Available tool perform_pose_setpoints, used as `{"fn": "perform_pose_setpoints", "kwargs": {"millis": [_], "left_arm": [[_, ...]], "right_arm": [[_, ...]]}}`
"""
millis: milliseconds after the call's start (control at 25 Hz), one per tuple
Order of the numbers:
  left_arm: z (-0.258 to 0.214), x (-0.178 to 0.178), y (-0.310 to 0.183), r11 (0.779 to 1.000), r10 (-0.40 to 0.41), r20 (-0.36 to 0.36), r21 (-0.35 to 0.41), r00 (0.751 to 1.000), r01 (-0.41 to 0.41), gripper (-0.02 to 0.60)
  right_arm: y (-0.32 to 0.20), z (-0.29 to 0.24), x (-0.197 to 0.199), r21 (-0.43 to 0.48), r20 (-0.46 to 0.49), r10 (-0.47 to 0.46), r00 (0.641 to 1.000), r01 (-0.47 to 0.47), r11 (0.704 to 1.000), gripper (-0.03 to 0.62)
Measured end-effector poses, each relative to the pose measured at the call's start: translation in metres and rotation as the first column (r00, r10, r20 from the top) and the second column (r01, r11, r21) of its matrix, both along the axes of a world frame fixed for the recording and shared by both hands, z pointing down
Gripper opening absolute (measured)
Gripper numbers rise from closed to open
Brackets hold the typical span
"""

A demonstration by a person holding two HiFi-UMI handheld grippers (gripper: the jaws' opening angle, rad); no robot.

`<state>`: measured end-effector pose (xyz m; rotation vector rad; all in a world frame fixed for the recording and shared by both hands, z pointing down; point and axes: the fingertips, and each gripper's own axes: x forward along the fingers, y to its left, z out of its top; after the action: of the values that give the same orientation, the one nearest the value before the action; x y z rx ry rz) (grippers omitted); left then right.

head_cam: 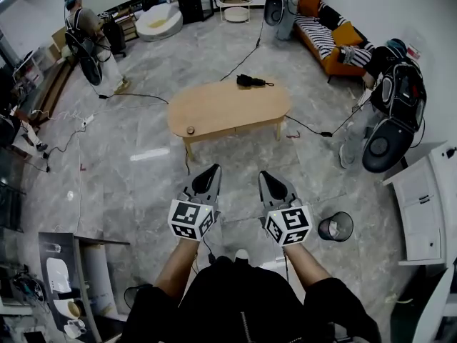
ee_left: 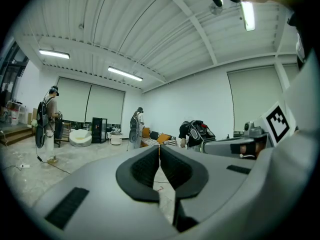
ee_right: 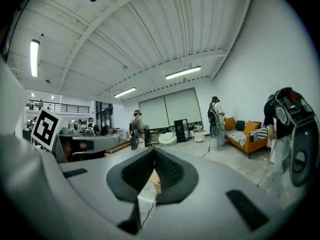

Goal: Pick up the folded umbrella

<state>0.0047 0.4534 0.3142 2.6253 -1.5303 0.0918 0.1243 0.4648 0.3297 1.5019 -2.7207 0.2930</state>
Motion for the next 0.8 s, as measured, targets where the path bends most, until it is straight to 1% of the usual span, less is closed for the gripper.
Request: {"fn": "perform_pose_setpoints", "kwargs": {"millis": [400, 800], "left_arm": [[0.012, -0.007, -0.019, 1.0, -0.006, 0.005, -0.024, 1.0, 0.006, 0.018], [0.025, -0.027, -0.061, 1.0, -0.015, -0.014, -0.027, 1.0, 0.014, 0.018]], "right_arm": [[-0.018, 0.011, -0.012, -0.021, 0.003, -0.013, 1.0, 0.013, 1.0, 0.011], [-0.063, 0.024, -0.035, -0.044, -0.012, -0.018, 1.0, 0.017, 0.999, 0.011]]}}
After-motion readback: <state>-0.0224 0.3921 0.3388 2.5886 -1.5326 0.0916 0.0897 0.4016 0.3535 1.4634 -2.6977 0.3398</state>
